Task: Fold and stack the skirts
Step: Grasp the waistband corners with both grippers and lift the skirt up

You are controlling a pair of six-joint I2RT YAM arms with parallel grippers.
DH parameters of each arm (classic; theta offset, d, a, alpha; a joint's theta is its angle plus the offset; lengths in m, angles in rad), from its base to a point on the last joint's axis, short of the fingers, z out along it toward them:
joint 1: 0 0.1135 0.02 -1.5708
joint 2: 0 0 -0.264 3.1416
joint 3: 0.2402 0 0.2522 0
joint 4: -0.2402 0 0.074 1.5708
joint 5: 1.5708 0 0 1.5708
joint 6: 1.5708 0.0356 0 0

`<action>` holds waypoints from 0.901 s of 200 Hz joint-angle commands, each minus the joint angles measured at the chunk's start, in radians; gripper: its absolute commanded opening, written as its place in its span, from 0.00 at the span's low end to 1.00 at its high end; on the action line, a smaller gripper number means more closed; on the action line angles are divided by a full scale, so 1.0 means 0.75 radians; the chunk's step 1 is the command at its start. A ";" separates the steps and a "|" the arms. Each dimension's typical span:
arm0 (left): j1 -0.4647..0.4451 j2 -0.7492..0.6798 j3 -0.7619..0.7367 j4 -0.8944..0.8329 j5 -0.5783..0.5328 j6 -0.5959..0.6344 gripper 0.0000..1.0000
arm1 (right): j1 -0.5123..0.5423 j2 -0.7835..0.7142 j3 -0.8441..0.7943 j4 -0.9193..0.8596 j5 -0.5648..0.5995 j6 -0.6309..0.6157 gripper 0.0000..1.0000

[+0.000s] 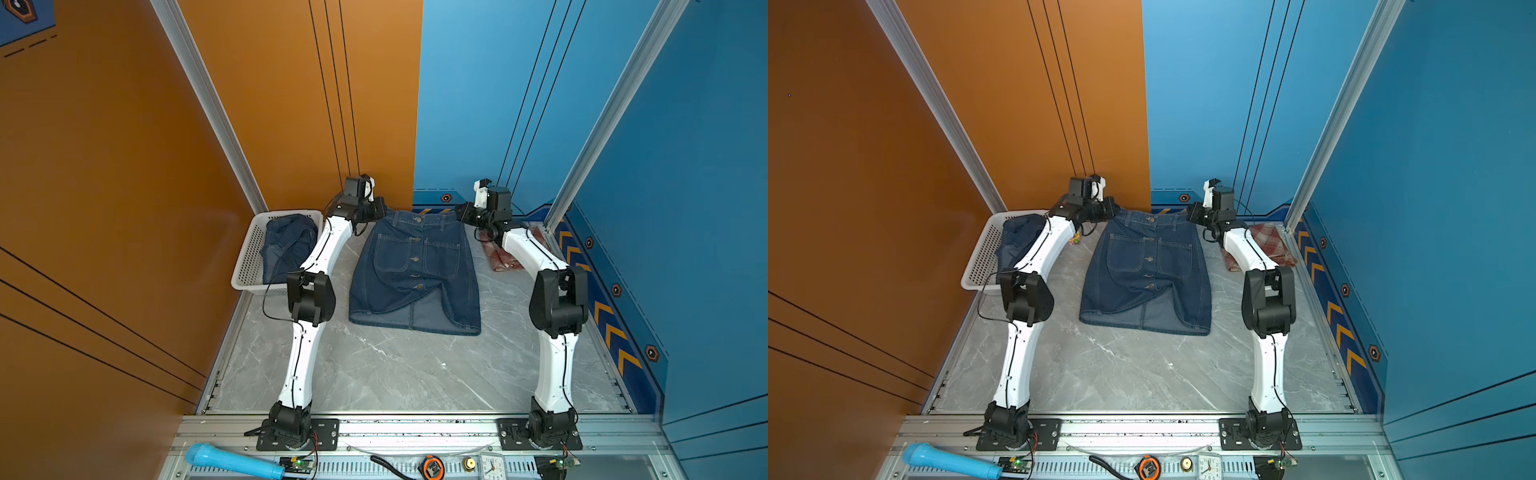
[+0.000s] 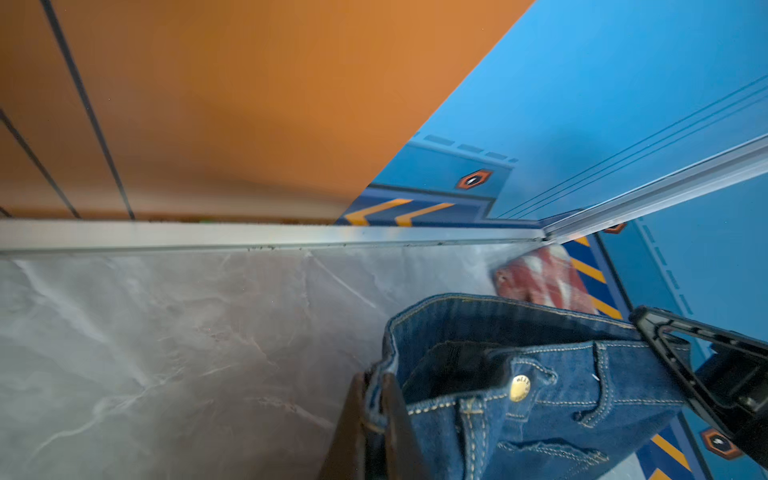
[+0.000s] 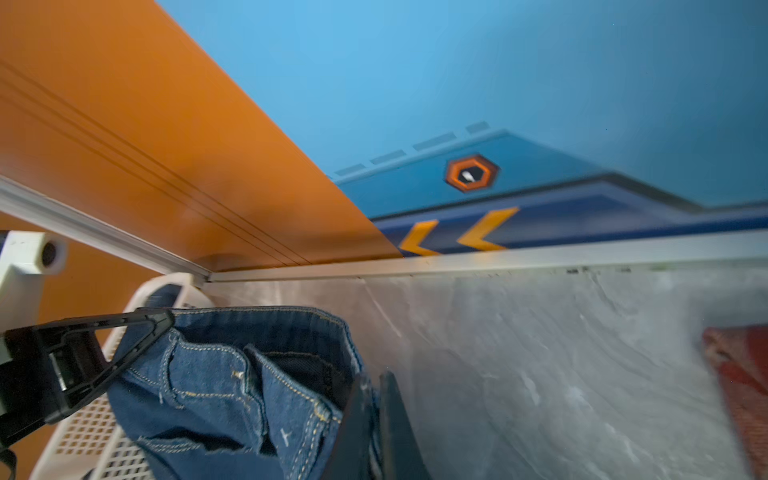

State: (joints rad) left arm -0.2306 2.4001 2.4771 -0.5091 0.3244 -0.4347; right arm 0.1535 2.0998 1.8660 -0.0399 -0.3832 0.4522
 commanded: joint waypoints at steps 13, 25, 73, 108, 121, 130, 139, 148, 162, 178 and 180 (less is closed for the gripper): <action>-0.042 -0.415 -0.239 -0.007 -0.102 0.154 0.00 | 0.055 -0.382 -0.164 0.020 0.126 -0.144 0.00; -0.060 -0.551 -0.355 -0.007 -0.125 0.179 0.00 | 0.083 -0.514 -0.235 0.013 0.170 -0.186 0.00; -0.134 -1.093 -0.851 0.024 -0.281 0.266 0.00 | 0.110 -0.978 -0.504 -0.060 0.388 -0.257 0.00; -0.125 -1.297 -1.067 0.032 -0.340 0.281 0.00 | 0.151 -1.185 -0.526 -0.182 0.376 -0.248 0.00; -0.127 -1.315 -1.096 0.042 -0.339 0.274 0.00 | 0.146 -1.217 -0.506 -0.207 0.389 -0.245 0.00; -0.131 -1.317 -1.101 0.049 -0.325 0.267 0.00 | 0.134 -1.211 -0.468 -0.248 0.412 -0.255 0.00; -0.143 -1.318 -1.097 0.052 -0.317 0.266 0.00 | 0.116 -1.194 -0.424 -0.292 0.428 -0.257 0.00; -0.151 -1.315 -1.089 0.055 -0.319 0.272 0.00 | 0.102 -1.178 -0.389 -0.335 0.427 -0.255 0.00; -0.155 -1.314 -1.080 0.051 -0.327 0.275 0.00 | 0.113 -1.189 -0.378 -0.353 0.428 -0.255 0.00; -0.156 -1.328 -1.086 0.049 -0.319 0.266 0.00 | 0.129 -1.226 -0.395 -0.355 0.455 -0.255 0.00; -0.158 -1.331 -1.089 0.048 -0.319 0.265 0.00 | 0.131 -1.229 -0.398 -0.358 0.455 -0.256 0.00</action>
State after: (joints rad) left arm -0.3794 1.4273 1.6691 -0.4587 0.1871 -0.2649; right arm 0.2813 1.2282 1.5219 -0.3042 -0.1940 0.2844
